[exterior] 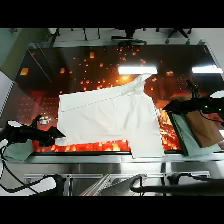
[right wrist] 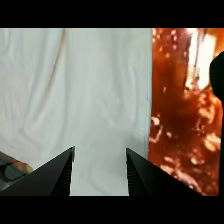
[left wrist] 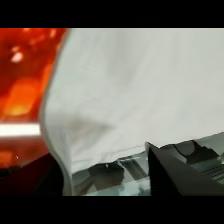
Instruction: Fold the shirts.
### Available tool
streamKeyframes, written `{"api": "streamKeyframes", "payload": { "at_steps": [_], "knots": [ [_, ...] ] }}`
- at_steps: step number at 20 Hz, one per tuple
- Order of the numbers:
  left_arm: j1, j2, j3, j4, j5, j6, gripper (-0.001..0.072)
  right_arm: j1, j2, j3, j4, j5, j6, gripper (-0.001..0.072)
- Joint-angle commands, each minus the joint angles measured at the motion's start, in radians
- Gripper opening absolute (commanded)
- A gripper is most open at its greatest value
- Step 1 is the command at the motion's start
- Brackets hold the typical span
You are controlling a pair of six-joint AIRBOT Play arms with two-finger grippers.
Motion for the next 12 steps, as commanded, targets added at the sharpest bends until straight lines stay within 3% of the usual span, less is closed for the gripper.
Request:
{"api": "streamKeyframes", "payload": {
  "at_steps": [1,2,12],
  "knots": [
    [-0.062,-0.063,0.076,-0.05,0.021,0.03,0.0104,-0.001,-0.031,-0.008,-0.004,0.001,-0.006,0.0383],
    [-0.076,-0.073,0.108,-0.051,0.001,0.031,0.0014,-0.001,-0.047,-0.008,-0.007,0.001,-0.006,0.0383],
    [-0.088,-0.078,0.19,-0.045,-0.083,0.029,0.0014,0.048,-0.239,-0.008,-0.036,0.007,-0.003,0.0384]
  ]
}}
